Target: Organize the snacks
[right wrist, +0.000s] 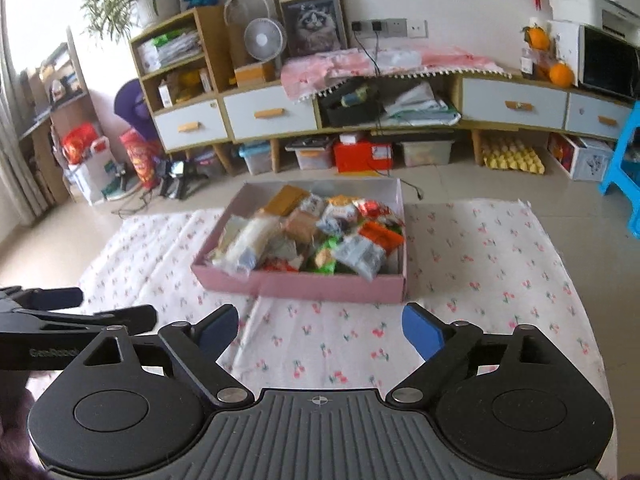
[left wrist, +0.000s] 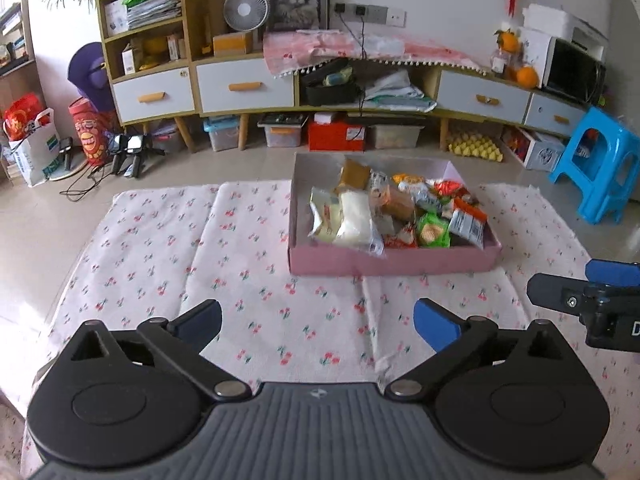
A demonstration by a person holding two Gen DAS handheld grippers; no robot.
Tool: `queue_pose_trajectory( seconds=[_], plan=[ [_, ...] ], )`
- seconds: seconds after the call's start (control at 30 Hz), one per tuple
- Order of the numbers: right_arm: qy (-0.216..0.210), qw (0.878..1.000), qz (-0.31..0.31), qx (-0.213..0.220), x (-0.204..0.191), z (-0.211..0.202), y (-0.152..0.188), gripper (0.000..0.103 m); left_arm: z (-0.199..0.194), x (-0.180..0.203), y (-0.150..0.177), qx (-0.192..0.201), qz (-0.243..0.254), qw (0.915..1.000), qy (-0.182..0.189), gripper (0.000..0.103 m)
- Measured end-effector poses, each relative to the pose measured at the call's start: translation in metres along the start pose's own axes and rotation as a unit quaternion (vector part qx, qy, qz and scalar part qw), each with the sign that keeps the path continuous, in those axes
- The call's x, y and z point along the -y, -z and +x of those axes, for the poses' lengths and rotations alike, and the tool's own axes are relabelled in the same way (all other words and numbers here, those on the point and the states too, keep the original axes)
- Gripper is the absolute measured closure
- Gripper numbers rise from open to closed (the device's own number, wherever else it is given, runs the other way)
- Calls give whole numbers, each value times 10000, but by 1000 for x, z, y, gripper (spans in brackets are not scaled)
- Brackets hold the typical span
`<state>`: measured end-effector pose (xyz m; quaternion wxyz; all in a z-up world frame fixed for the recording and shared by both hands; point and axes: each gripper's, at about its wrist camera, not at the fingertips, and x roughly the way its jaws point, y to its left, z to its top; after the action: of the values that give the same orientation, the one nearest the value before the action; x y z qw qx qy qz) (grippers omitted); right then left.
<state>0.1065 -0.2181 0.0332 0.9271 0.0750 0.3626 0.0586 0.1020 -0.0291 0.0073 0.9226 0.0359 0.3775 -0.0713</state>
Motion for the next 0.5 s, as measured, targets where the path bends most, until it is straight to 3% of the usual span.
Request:
queue_pose_trajectory(
  seconds=[0.3, 0.5],
  plan=[
    [268, 9974, 228, -630, -1, 9, 17, 12, 1, -2, 24, -408, 110, 9990, -117, 1],
    [386, 9968, 343, -610, -3, 10, 18, 12, 4, -10, 26, -580, -80, 9981, -167, 1]
  ],
)
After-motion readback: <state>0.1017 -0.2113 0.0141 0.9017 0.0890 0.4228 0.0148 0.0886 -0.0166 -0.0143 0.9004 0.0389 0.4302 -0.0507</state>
